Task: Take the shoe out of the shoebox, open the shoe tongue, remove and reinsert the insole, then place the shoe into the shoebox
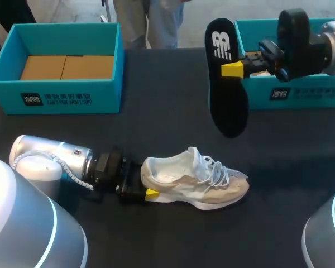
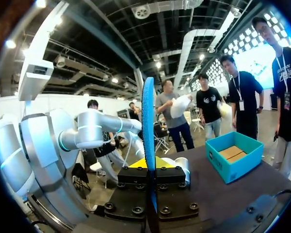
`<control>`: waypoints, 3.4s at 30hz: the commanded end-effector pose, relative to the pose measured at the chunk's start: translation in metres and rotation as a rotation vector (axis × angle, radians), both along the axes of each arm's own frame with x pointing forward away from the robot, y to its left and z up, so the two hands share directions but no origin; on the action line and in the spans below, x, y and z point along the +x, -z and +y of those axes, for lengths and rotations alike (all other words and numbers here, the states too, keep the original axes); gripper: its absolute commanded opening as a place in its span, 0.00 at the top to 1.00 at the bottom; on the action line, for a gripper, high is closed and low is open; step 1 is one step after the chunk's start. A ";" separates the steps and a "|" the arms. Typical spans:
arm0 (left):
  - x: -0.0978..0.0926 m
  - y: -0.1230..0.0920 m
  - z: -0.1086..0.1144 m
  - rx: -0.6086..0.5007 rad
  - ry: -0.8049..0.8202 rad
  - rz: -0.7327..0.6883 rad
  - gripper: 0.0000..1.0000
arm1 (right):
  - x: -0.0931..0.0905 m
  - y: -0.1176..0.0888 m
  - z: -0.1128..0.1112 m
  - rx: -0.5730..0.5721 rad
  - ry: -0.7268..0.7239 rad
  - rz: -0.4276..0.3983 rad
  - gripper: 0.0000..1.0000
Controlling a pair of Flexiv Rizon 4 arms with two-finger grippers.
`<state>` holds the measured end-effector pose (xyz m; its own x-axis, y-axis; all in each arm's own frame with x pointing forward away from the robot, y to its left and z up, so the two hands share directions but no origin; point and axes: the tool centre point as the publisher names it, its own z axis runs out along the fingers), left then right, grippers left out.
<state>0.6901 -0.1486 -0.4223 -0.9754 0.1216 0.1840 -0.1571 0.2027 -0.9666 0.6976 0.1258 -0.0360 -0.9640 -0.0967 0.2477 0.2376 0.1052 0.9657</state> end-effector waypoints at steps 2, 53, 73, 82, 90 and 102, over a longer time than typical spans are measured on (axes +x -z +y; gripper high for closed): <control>0.001 0.004 0.000 0.000 -0.001 0.001 1.00 | -0.004 0.000 0.000 -0.005 0.019 -0.001 1.00; 0.001 0.004 0.000 0.000 -0.001 0.001 1.00 | -0.076 -0.084 -0.038 0.007 0.142 0.079 1.00; 0.001 0.004 0.000 0.000 -0.001 0.001 1.00 | -0.076 -0.083 -0.020 0.000 0.122 0.102 1.00; 0.001 0.003 0.002 0.000 -0.001 -0.013 0.00 | -0.076 -0.083 -0.020 0.000 0.122 0.102 1.00; 0.003 -0.001 0.009 0.013 -0.002 -0.057 0.00 | -0.076 -0.083 -0.020 0.000 0.122 0.102 1.00; 0.010 -0.009 0.014 0.123 0.077 -0.062 0.00 | -0.076 -0.083 -0.020 0.000 0.122 0.102 1.00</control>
